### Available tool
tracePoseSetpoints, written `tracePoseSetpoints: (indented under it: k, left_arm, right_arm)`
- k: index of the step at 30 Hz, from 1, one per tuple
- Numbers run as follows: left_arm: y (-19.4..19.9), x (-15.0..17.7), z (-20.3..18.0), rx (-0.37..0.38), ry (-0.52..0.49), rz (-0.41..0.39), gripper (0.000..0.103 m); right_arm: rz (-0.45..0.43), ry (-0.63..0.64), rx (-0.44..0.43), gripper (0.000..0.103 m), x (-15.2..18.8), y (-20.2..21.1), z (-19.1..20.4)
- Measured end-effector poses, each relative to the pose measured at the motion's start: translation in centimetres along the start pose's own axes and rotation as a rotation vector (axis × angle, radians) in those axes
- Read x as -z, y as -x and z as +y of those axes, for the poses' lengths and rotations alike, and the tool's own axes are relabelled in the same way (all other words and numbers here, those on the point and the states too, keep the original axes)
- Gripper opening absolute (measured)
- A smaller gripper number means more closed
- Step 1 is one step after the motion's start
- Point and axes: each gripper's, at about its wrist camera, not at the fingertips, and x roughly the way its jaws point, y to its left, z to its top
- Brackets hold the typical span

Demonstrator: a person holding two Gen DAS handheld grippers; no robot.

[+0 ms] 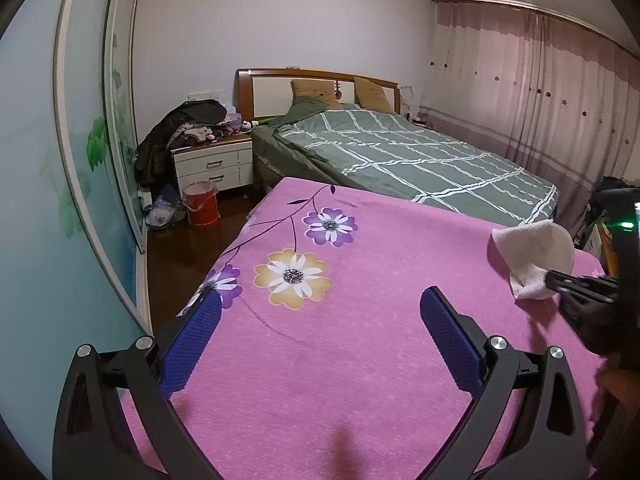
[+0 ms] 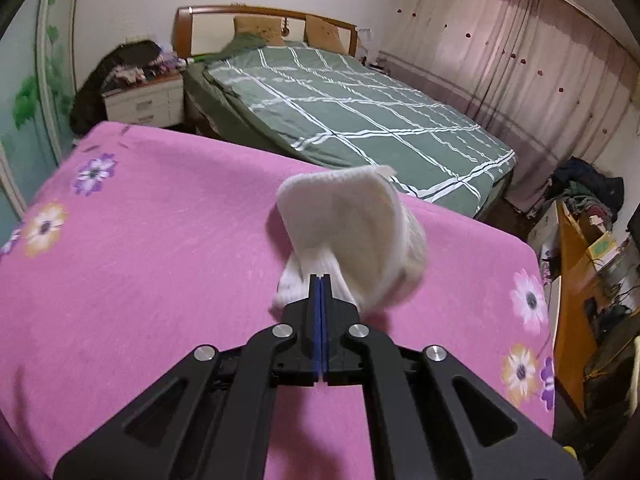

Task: Collect trash
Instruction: 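Grasp the white tissue on the paper cup with the right gripper and lift, then carry the tissue with the right gripper into the yellow bin and release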

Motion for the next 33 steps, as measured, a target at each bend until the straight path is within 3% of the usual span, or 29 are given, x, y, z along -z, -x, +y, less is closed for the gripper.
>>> tracePoseSetpoints:
  k: [4, 8, 13, 15, 21, 24, 25, 26, 28, 30, 33]
  left_arm:
    - [0.0, 0.0, 0.0, 0.009, 0.004, 0.003, 0.098]
    - [0.1, 0.0, -0.2, 0.011, -0.006, 0.001, 0.098]
    - [-0.1, 0.0, -0.1, 0.006, -0.008, 0.005, 0.098]
    - [-0.2, 0.0, -0.1, 0.0, -0.01, 0.008, 0.098]
    - [-0.3, 0.1, -0.5, 0.013, -0.021, 0.015, 0.098]
    - [-0.2, 0.1, -1.1, 0.009, -0.051, 0.004, 0.098]
    - [-0.2, 0.1, -1.1, 0.008, -0.055, 0.002, 0.098]
    - [-0.2, 0.1, -1.2, 0.007, -0.059, 0.0, 0.098]
    - [-0.2, 0.2, -1.2, 0.007, -0.059, 0.001, 0.098]
    - [-0.3, 0.1, -1.0, 0.011, -0.05, 0.007, 0.098]
    - [-0.3, 0.1, -0.9, 0.016, -0.046, 0.009, 0.098]
  right_arm:
    - [-0.012, -0.06, -0.075, 0.0, 1.0, 2.0, -2.4]
    - [-0.06, -0.039, -0.056, 0.001, 0.0, 2.9, -2.3]
    - [-0.015, -0.013, -0.102, 0.001, -1.6, 0.7, 0.1]
    - [0.022, -0.024, -0.062, 0.001, -1.7, -0.6, -0.1]
    - [0.052, -0.145, -0.002, 0.001, 0.3, -0.8, -6.4]
    - [0.019, -0.206, -0.06, 0.003, 0.7, 0.4, -8.6]
    - [0.002, -0.212, -0.079, 0.009, 0.8, 1.0, -8.9]
    - [-0.014, -0.218, -0.097, 0.022, 0.8, 1.5, -9.0]
    - [-0.042, -0.263, -0.135, 0.033, 1.2, 2.7, -9.3]
    - [-0.077, -0.319, -0.214, 0.034, 1.6, 3.9, -9.5]
    - [-0.122, -0.304, -0.318, 0.052, 1.8, 5.4, -8.6]
